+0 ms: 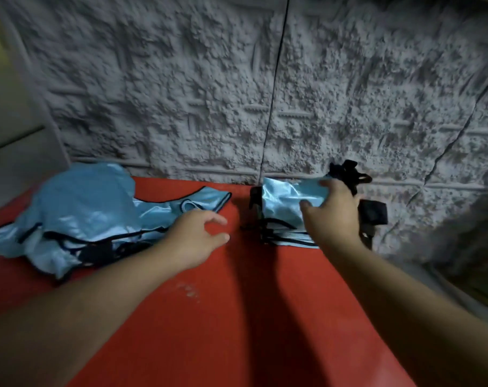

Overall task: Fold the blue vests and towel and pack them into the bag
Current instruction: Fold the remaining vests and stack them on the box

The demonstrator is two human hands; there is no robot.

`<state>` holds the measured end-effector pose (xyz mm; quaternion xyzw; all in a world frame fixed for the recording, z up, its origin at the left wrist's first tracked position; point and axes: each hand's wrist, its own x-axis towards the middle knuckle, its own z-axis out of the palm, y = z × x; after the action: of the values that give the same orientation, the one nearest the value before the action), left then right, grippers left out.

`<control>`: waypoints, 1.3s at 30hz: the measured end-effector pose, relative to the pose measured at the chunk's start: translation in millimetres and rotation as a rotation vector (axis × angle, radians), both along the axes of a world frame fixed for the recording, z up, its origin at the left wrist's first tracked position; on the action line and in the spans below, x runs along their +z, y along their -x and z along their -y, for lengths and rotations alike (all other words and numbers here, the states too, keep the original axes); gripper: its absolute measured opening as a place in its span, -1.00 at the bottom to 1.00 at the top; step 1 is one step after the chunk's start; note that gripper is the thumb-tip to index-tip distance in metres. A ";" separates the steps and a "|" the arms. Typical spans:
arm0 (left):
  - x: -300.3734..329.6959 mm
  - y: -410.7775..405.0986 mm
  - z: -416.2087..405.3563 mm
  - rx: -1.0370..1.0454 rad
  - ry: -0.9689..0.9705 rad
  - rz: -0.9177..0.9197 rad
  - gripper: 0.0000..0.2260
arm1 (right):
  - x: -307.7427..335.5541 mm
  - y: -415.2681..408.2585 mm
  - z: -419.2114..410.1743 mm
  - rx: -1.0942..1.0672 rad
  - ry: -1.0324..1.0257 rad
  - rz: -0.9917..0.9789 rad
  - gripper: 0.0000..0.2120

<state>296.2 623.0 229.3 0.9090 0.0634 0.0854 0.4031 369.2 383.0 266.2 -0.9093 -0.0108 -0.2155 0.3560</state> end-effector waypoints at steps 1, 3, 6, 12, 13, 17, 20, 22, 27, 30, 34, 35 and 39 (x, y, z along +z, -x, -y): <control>-0.2 21.4 -14.1 0.000 -0.046 0.013 -0.78 | -7.9 15.9 -22.6 0.065 0.006 -0.035 -0.58; -2.0 58.7 -40.6 0.036 -0.134 0.062 -0.75 | -20.2 50.0 -68.9 0.204 -0.024 -0.131 -0.62; -5.4 90.8 -81.5 0.161 -0.306 0.147 -0.69 | -34.2 88.1 -137.7 0.440 -0.006 -0.265 -0.59; 9.1 109.4 -154.3 0.412 -0.613 -0.047 -0.49 | -43.9 116.5 -243.9 0.681 0.010 -0.418 -0.52; 12.4 110.0 -165.3 0.435 -0.636 -0.062 -0.60 | -43.1 119.1 -254.5 0.686 0.008 -0.421 -0.53; 21.4 114.7 -191.3 0.450 -0.490 0.044 -0.92 | -43.6 124.5 -280.6 0.671 -0.002 -0.402 -0.59; 26.2 119.7 -186.6 0.400 -0.289 0.199 -0.95 | -39.4 129.1 -288.6 0.669 -0.052 -0.386 -0.49; 30.3 123.1 -173.7 0.316 -0.159 0.279 -0.90 | -32.4 133.2 -288.6 0.671 -0.120 -0.371 -0.57; 49.2 146.9 -123.3 0.192 0.074 0.349 -0.82 | -9.1 155.4 -256.4 0.555 -0.500 -0.367 -0.88; 62.6 175.9 -80.5 0.143 0.159 0.341 -0.75 | 8.7 190.5 -210.4 0.484 -0.739 -0.368 -0.81; 64.2 220.4 -25.1 -0.021 0.222 0.235 -0.82 | 15.3 238.1 -135.3 0.433 -0.848 -0.381 -0.82; 62.4 229.8 -15.7 -0.074 0.230 0.220 -0.87 | 8.7 242.0 -115.2 0.384 -0.853 -0.382 -0.84; 35.0 259.3 -4.1 -0.032 0.099 0.207 -0.88 | -26.4 254.3 -30.4 0.044 -0.797 -0.421 -0.83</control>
<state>36.9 627.1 264.4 0.8752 0.0111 0.1691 0.4531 115.0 413.4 239.8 -0.7248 0.1265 -0.0055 0.6773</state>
